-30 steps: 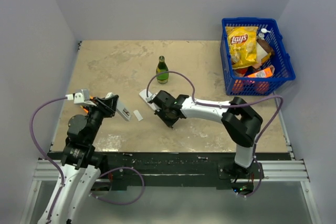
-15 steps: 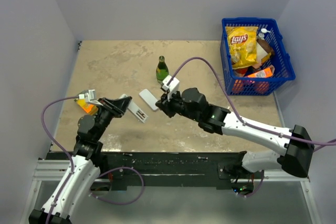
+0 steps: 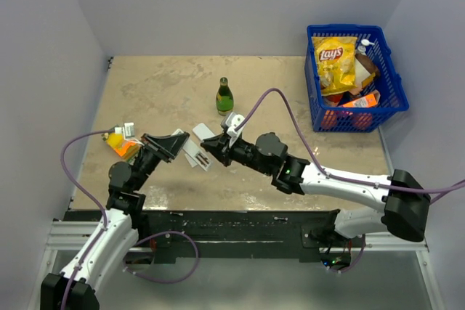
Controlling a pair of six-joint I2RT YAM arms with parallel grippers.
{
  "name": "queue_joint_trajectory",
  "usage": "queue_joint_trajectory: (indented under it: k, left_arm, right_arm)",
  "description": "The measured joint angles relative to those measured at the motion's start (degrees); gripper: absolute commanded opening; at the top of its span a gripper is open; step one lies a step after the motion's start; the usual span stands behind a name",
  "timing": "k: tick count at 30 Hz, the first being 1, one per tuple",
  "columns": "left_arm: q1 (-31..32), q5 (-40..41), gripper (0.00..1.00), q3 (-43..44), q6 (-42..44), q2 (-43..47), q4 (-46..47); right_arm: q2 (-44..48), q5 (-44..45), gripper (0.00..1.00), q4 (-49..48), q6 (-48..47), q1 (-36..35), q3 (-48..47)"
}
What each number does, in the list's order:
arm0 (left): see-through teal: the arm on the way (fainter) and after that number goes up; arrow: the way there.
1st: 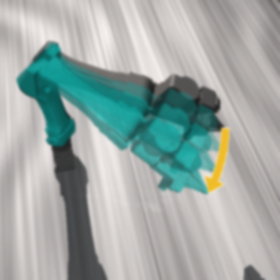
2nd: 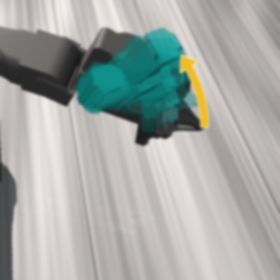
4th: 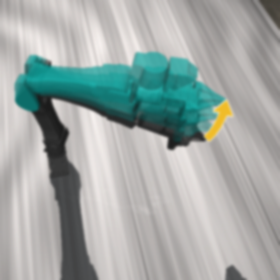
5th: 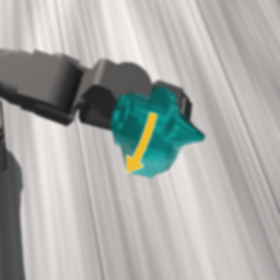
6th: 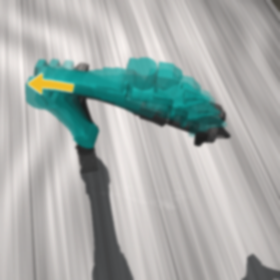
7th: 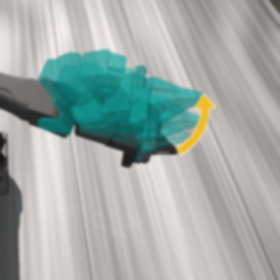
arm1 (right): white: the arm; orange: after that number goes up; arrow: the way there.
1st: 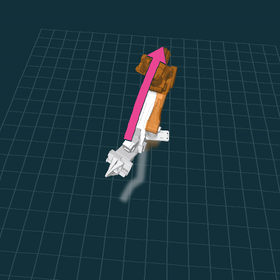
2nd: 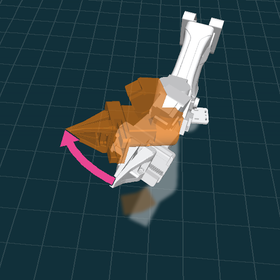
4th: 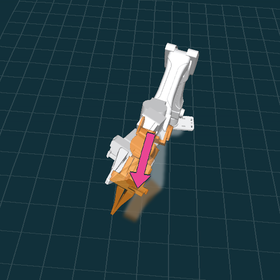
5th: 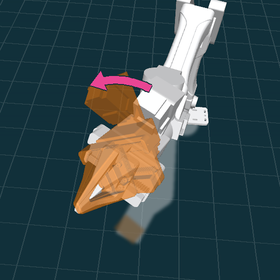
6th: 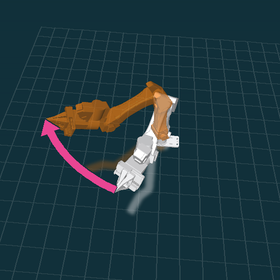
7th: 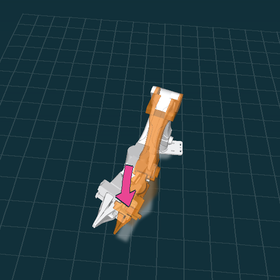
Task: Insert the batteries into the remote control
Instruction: Load the battery into the remote control.
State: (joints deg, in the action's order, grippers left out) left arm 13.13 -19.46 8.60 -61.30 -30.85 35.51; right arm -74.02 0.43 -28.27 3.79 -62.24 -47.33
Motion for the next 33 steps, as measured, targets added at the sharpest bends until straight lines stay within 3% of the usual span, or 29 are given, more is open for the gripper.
queue_joint_trajectory:
  k: [11, 33]
  left_arm:
    - [0.00, -1.46, 0.00, -0.09, -1.60, -2.01, 5.53]
    - [0.00, -1.44, 0.00, -0.37, -2.69, -0.66, 6.93]
  right_arm:
    - [-2.43, -1.55, 0.00, -3.06, 0.35, -1.29, 1.09]
    - [-3.72, -1.44, 0.00, -3.50, 0.68, -2.62, 2.05]
